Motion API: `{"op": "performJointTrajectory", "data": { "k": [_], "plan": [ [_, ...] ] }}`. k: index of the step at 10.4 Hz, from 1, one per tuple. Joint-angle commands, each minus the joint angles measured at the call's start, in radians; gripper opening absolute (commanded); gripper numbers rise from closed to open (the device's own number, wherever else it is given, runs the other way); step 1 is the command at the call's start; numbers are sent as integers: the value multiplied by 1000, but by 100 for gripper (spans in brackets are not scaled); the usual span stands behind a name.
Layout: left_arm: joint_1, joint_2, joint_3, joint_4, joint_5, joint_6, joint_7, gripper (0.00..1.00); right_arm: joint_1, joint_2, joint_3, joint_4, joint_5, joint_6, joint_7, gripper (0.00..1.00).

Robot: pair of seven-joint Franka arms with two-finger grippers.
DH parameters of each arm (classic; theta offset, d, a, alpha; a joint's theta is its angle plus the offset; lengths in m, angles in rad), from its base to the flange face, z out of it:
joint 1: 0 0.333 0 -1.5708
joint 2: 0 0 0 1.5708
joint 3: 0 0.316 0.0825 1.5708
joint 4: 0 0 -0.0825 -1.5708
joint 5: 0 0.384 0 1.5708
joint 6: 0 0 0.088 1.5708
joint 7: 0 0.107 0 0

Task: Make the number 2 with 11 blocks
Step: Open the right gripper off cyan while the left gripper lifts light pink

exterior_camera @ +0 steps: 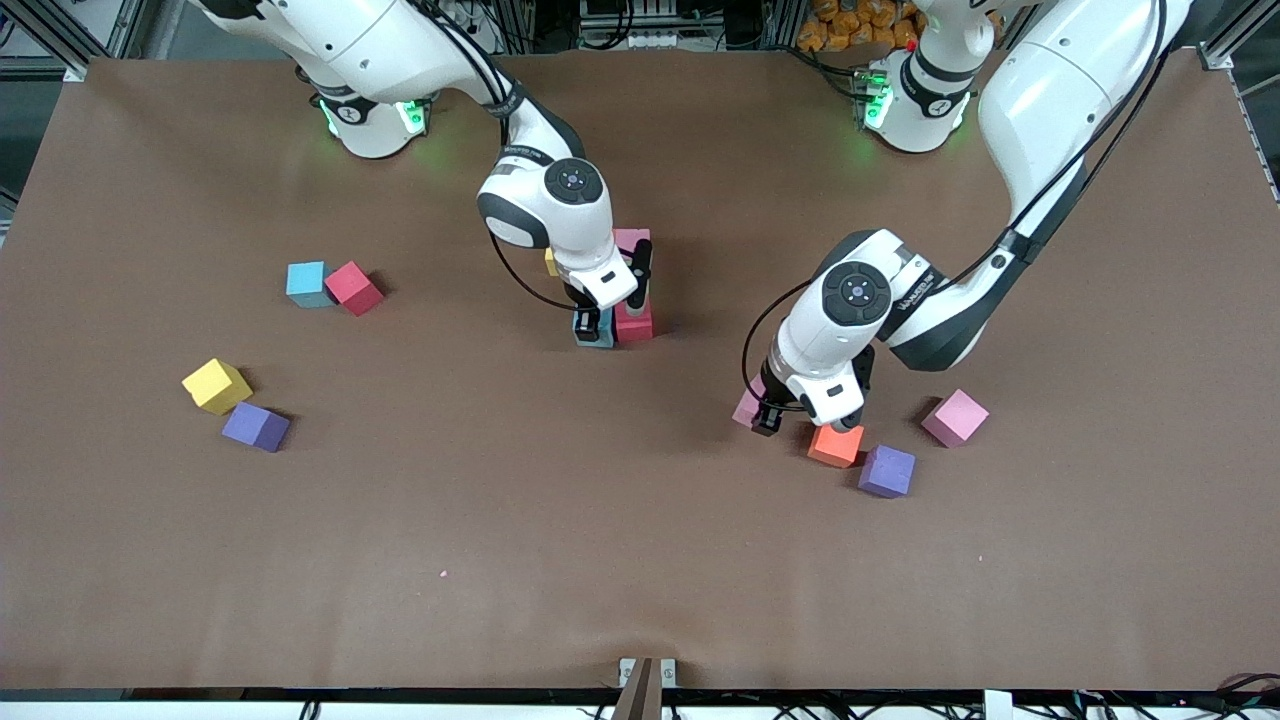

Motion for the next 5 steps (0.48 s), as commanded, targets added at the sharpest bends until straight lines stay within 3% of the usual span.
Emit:
{"op": "performJointTrajectory", "data": {
  "k": [1,3,4,5],
  "plan": [
    [10,-33,-2,0,-22,-28,-78,46,48,56,-39,43,-15,14,42,33],
    [10,-34,-2,3,-22,-58,-116,46,50,62,-44,50,-15,14,43,35],
    [5,-34,-2,3,-22,-64,-144,46,54,62,-44,50,-15,12,45,40],
    [10,-37,-2,3,-22,-68,-161,46,54,62,-44,50,-16,14,43,69]
  ]
}}
